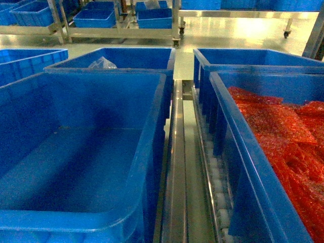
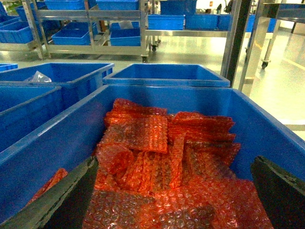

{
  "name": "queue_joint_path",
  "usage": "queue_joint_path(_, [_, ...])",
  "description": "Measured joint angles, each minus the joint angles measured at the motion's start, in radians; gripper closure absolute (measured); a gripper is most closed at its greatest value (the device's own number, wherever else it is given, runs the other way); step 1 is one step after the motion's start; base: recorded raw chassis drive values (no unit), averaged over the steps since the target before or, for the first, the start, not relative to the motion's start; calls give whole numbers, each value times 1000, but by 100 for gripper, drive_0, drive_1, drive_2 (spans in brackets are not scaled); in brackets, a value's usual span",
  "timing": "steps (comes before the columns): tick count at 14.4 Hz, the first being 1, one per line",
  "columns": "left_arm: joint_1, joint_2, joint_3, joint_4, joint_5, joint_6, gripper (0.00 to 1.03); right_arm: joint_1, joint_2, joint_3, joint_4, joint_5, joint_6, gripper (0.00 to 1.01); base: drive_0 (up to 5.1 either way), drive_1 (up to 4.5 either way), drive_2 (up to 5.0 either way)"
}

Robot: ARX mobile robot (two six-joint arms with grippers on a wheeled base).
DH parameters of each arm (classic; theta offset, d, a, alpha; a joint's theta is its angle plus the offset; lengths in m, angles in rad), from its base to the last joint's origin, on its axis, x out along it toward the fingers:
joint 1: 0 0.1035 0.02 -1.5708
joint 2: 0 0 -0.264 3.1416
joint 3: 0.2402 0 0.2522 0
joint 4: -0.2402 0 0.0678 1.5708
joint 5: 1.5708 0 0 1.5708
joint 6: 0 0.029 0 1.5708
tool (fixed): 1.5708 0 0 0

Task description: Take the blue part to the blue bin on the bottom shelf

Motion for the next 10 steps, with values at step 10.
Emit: queue_joint_path(10, [0, 0, 0, 0, 0, 0, 60, 0, 0, 0, 0, 0, 0, 3, 0, 0, 0])
